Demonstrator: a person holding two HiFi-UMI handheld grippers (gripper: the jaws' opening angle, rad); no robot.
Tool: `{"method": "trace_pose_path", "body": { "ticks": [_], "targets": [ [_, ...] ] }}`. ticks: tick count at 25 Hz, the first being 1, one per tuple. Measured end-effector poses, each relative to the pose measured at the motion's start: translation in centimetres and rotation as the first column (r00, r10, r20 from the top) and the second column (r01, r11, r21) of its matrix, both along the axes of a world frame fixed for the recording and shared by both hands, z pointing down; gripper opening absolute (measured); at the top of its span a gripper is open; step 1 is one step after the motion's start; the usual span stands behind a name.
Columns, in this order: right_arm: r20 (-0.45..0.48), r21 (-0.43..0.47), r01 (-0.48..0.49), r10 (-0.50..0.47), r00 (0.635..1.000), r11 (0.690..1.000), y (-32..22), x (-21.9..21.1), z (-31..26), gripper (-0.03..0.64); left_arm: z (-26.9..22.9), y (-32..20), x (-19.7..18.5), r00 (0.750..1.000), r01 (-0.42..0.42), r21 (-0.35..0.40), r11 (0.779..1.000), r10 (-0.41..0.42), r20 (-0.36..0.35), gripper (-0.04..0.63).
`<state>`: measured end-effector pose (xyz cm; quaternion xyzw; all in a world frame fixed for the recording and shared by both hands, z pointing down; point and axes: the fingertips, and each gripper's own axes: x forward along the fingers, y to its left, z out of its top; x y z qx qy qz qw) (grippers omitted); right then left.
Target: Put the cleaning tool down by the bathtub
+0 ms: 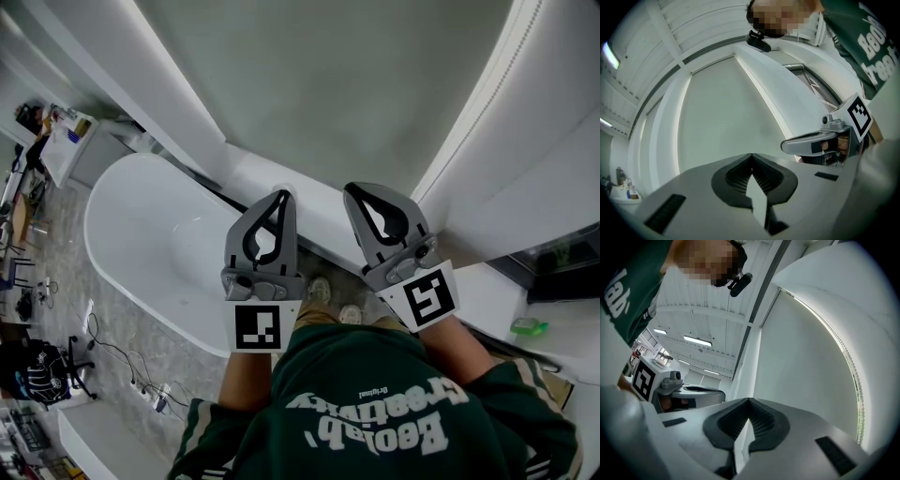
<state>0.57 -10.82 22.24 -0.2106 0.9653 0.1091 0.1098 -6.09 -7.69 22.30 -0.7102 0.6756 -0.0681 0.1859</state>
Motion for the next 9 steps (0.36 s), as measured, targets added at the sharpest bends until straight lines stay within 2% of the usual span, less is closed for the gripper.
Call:
{"method": "trace_pose_path", "body": {
  "ticks": [9],
  "targets": [
    [0.019, 0.009, -0.005, 0.004, 1.000, 1.000, -0.31, -0.02, -0.15, 0.015, 0.11, -0.32, 0.13, 1.000, -0.003, -0.010, 1.000, 0.003, 0.004, 0.010]
  ]
}}
